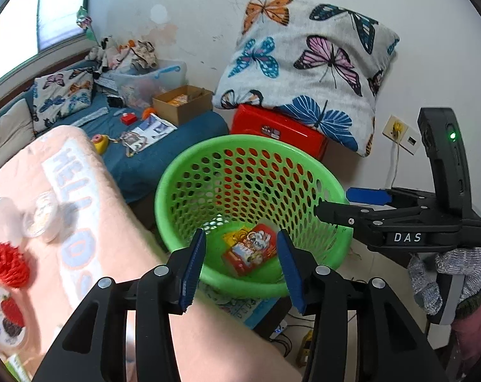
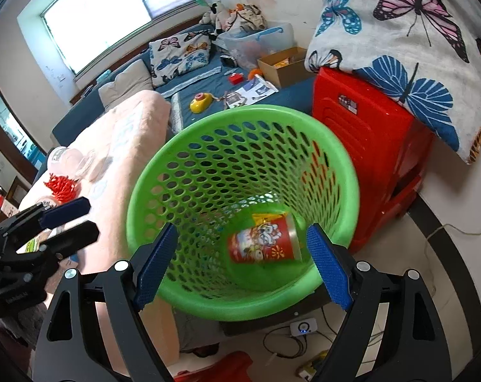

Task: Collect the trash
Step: 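Open the left tool to drop the red cup into the green basket, then grasp the white milk carton with the left tool and lift it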

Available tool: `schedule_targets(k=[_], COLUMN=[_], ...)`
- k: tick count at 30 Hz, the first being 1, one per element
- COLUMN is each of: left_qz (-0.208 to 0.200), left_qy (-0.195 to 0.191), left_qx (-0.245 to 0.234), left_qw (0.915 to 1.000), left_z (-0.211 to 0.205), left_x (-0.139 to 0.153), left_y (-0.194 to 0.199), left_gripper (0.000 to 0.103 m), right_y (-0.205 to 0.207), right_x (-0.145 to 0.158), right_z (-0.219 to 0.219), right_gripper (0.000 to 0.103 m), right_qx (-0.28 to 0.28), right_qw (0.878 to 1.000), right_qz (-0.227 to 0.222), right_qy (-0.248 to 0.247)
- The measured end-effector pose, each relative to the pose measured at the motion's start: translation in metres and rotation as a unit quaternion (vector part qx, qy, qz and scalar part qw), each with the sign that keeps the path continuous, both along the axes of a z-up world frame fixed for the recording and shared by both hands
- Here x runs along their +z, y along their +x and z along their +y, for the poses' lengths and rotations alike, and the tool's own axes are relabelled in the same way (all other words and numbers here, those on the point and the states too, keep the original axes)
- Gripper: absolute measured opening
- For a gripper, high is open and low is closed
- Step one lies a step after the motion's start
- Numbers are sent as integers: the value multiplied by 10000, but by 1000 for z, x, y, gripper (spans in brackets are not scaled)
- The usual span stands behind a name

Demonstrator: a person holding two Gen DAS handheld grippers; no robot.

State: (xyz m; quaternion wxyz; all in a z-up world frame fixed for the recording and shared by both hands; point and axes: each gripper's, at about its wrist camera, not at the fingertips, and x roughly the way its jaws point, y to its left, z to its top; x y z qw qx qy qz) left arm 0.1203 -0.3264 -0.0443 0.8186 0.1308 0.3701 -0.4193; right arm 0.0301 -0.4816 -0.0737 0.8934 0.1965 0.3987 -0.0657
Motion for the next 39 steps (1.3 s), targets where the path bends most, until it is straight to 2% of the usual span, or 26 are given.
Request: schedule_targets(k=[9,18,26,39], left_qz=[-345,-344,-167,-65], left_qy=[75,253,440,736], left_qx=[466,752,700,592], left_qw=[9983,9963,9964,9955], left_z=[74,135,150,145], left_x=[14,7,-12,-37], left_y=[-5,4,10,21], left_gripper=[56,67,71,73], right_y=[2,15,20,26], right_x=[13,28,37,40], right_z=[34,70,98,123], right_gripper=[83,83,83,84], right_qx=[297,603,846,1089], right_qw=[9994,9977,9956,9931], right_qz=[-165,-289,-350,-352], right_qy=[-14,-83,-190,-253])
